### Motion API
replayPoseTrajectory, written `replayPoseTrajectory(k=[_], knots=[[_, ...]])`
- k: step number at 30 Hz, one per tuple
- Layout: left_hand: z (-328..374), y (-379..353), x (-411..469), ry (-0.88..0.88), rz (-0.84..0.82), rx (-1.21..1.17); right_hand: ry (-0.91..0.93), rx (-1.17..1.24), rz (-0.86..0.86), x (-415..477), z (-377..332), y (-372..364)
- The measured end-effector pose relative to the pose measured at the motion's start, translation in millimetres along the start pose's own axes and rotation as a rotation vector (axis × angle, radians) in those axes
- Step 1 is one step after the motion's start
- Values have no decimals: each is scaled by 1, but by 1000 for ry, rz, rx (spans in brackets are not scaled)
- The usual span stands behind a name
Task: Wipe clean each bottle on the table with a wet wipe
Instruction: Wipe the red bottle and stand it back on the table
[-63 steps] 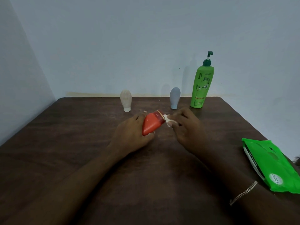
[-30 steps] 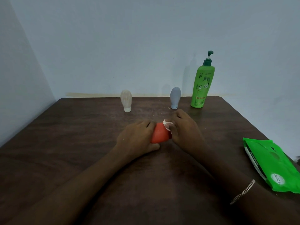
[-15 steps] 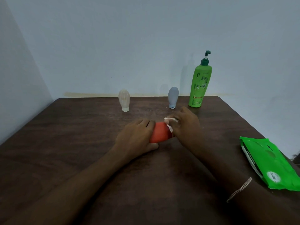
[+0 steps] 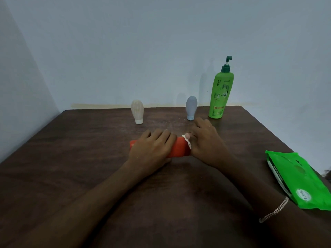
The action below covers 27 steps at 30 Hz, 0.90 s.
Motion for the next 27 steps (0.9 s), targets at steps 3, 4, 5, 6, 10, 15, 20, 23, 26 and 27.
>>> replayPoseTrajectory(k=[3, 4, 5, 6, 10, 15, 20, 23, 26, 27], knots=[[-8, -6, 0, 53, -53, -50, 51, -106, 0, -4, -13, 2], [-10, -7, -1, 63, -63, -66, 60, -127, 5, -4, -16, 0], [-10, -7, -2, 59, -62, -71, 58, -124, 14, -5, -16, -2], [-10, -6, -3, 44, -52, -66, 41, -97, 17, -4, -14, -4], [-4, 1, -6, -27, 28, -54, -145, 244, -93, 1, 13, -5], [-7, 17, -2, 14, 100, -230, -442, 1367, -262, -7, 29, -10], [-19, 11, -3, 235, 50, -566, -379, 1666, -146, -5, 4, -15], [-24, 2, -5, 340, 37, -722, -358, 1696, -44, -2, -4, -14], [-30, -1, -4, 438, 64, -798, -354, 1667, 36, -3, -8, -10], [-36, -1, -5, 485, 84, -819, -356, 1650, 35, -4, -9, -11]])
Point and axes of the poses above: each hand's wrist, its own x-axis towards the middle knuckle, its own y-axis out of the back of the hand, z = x × y, the point moved 8 cm from there along x, towards the middle knuckle, and after that the axes turned 5 degrees about x, right-handed, at the moved point
